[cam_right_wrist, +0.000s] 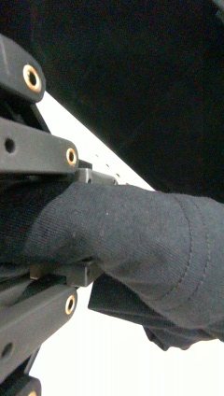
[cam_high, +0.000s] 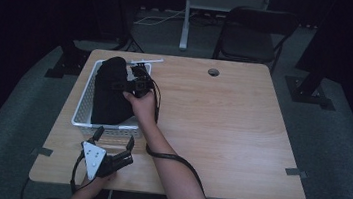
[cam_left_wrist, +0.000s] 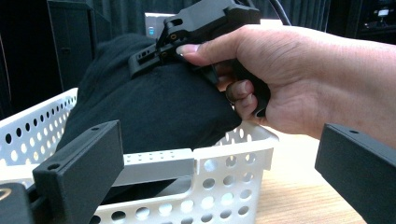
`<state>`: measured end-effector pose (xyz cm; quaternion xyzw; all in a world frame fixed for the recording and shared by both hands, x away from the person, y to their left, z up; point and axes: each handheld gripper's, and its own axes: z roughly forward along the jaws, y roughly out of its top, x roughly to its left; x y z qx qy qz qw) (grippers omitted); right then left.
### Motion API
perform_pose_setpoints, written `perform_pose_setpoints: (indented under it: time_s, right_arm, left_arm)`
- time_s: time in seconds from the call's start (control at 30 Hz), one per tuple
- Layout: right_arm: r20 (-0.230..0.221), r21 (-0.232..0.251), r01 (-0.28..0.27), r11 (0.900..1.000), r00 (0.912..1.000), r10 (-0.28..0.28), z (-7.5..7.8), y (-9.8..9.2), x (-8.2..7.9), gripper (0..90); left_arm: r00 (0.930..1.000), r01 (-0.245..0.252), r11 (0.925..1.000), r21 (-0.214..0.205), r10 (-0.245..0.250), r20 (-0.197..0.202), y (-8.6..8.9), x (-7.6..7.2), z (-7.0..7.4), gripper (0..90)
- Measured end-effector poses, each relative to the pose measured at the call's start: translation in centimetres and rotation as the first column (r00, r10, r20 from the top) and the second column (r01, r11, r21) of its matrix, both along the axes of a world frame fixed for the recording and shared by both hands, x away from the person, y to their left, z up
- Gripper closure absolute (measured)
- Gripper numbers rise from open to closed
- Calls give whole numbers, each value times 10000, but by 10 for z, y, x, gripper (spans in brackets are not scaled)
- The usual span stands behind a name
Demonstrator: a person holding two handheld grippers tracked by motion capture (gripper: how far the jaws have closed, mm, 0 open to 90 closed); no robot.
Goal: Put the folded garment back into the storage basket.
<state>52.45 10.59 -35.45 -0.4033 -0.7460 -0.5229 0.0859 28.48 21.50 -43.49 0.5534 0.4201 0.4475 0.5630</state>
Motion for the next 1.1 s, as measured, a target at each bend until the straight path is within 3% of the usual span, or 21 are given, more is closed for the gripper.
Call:
perform_pose_setpoints:
  time_s: [0.13,0.2,0.3,0.43,0.7,0.87,0.97,1.03,1.1]
  right_arm:
    - [0,-817,-110,9966,9999,110,2,5,0,649]
    - [62,-1381,-258,9901,9996,270,3,8,-1,607]
    - [178,-1860,-249,9822,9994,287,4,11,-2,581]
    - [94,-1922,-247,9811,9996,270,4,11,-1,543]
    - [-282,-2186,-510,9745,9985,460,-1,12,4,303]
    - [-350,-2947,-647,9534,9978,569,-2,17,3,209]
    - [-304,-3150,-722,9463,9974,659,-2,19,2,138]
    - [-272,-3305,-751,9408,9972,700,-2,21,1,123]
    - [-103,-3634,-681,9292,9976,691,-2,22,-1,123]
  left_arm:
    - [10000,2,10000,6,-2,-2,0,0,0,24]
    - [10000,5,10000,8,-5,4,0,0,0,24]
    - [10000,3,10000,10,-3,-2,0,0,0,24]
    - [10000,4,10000,15,-4,0,0,0,0,24]
    - [10000,-18,10000,44,18,13,0,0,0,24]
    - [10000,-16,10000,71,16,-5,0,0,0,24]
    - [10000,-17,10000,61,17,2,0,0,0,24]
    - [10000,-4,10000,62,4,3,0,0,0,24]
    - [10000,4,10000,68,-4,-3,0,0,0,24]
